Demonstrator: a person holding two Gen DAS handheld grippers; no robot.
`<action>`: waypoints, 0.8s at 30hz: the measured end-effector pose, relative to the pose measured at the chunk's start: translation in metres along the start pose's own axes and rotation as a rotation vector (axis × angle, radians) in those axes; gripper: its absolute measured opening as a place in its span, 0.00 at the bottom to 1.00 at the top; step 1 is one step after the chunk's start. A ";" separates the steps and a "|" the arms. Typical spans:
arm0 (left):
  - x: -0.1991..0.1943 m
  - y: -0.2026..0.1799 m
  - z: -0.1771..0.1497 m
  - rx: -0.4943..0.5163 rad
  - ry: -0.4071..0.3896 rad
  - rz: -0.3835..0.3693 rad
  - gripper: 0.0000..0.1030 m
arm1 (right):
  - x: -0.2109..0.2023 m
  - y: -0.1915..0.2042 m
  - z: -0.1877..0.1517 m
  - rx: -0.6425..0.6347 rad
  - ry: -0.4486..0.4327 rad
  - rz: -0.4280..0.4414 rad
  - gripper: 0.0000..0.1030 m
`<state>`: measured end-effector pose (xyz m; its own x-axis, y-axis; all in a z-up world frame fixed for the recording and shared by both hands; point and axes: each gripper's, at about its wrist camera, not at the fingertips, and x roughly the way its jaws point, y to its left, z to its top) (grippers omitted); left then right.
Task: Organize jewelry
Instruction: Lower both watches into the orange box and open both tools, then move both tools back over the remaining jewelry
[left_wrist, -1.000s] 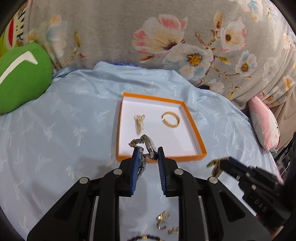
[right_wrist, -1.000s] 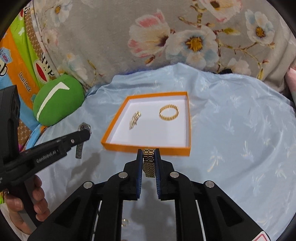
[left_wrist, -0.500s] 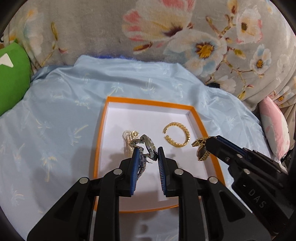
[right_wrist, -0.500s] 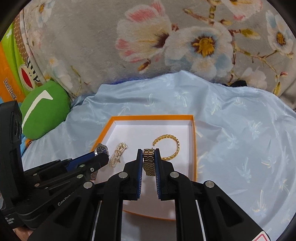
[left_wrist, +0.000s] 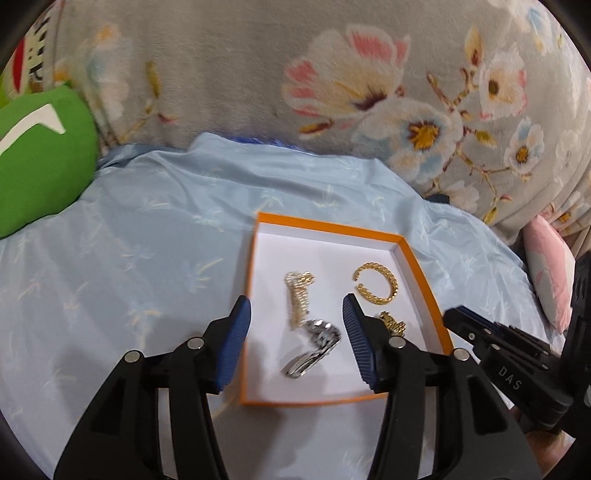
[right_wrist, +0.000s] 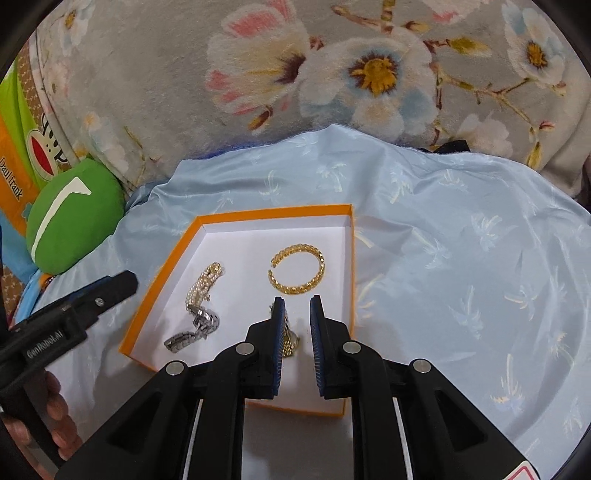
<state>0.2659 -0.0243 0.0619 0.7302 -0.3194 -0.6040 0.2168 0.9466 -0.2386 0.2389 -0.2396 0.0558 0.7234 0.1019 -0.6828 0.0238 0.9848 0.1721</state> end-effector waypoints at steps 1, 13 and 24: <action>-0.007 0.006 -0.003 -0.011 0.000 0.004 0.48 | -0.002 -0.002 -0.005 0.003 0.008 0.000 0.13; -0.052 0.042 -0.074 -0.051 0.098 0.041 0.48 | -0.039 0.010 -0.073 0.002 0.075 0.011 0.14; -0.092 0.026 -0.118 -0.018 0.143 0.018 0.49 | -0.080 0.047 -0.128 -0.056 0.146 0.087 0.23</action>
<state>0.1281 0.0250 0.0213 0.6340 -0.3069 -0.7098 0.1919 0.9516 -0.2401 0.0945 -0.1840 0.0277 0.6128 0.2028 -0.7638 -0.0758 0.9771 0.1986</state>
